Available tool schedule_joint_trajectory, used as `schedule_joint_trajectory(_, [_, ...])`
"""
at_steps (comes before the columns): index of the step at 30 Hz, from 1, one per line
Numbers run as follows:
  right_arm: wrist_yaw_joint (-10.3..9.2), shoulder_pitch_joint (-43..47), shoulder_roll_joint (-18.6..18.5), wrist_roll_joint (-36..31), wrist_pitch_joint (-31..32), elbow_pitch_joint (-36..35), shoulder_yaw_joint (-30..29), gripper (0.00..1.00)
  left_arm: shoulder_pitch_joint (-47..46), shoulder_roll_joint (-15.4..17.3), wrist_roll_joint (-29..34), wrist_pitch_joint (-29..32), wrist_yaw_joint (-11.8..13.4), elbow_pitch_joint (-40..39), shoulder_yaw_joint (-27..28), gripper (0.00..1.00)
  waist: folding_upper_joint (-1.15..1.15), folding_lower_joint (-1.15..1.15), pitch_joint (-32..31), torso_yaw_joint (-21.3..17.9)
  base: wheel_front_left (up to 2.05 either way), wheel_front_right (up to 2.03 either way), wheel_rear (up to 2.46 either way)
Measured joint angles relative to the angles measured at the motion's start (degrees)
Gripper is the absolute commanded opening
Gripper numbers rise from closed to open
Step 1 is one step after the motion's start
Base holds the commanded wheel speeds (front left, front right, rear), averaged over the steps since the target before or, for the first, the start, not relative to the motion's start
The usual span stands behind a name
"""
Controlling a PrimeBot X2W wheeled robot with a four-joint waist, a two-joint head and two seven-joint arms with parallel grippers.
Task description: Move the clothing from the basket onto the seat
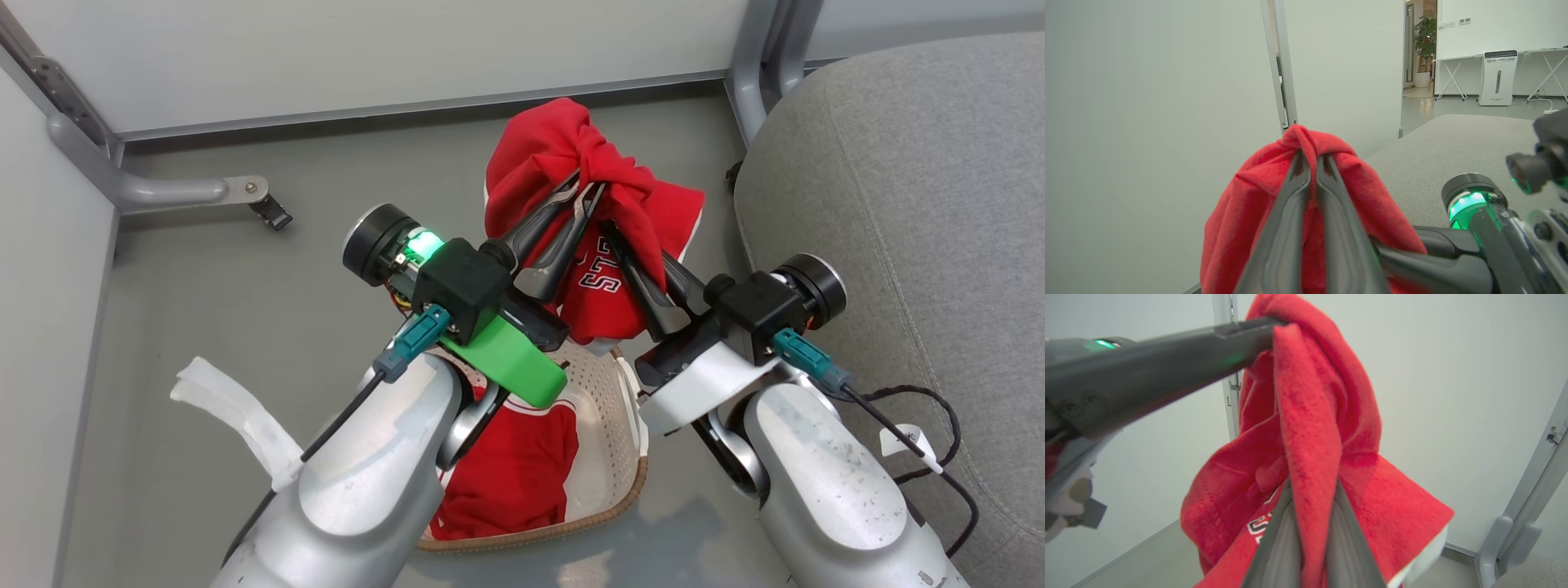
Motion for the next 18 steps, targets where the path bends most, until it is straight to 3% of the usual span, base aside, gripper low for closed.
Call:
schedule_joint_trajectory(1, [0.0,0.0,0.0,0.1,0.0,0.0,0.0,0.0,0.1,0.0,0.2,0.0,0.1,0.0,0.1,1.0,0.0,0.0,0.0,0.0,0.0,0.0,0.0])
schedule_joint_trajectory(18, [0.0,0.7,0.0,0.3,0.0,0.0,-1.5,0.0,0.6,-0.1,2.6,0.0,0.4,-1.2,1.6,1.0,0.0,0.0,0.5,-0.9,0.0,0.0,0.0])
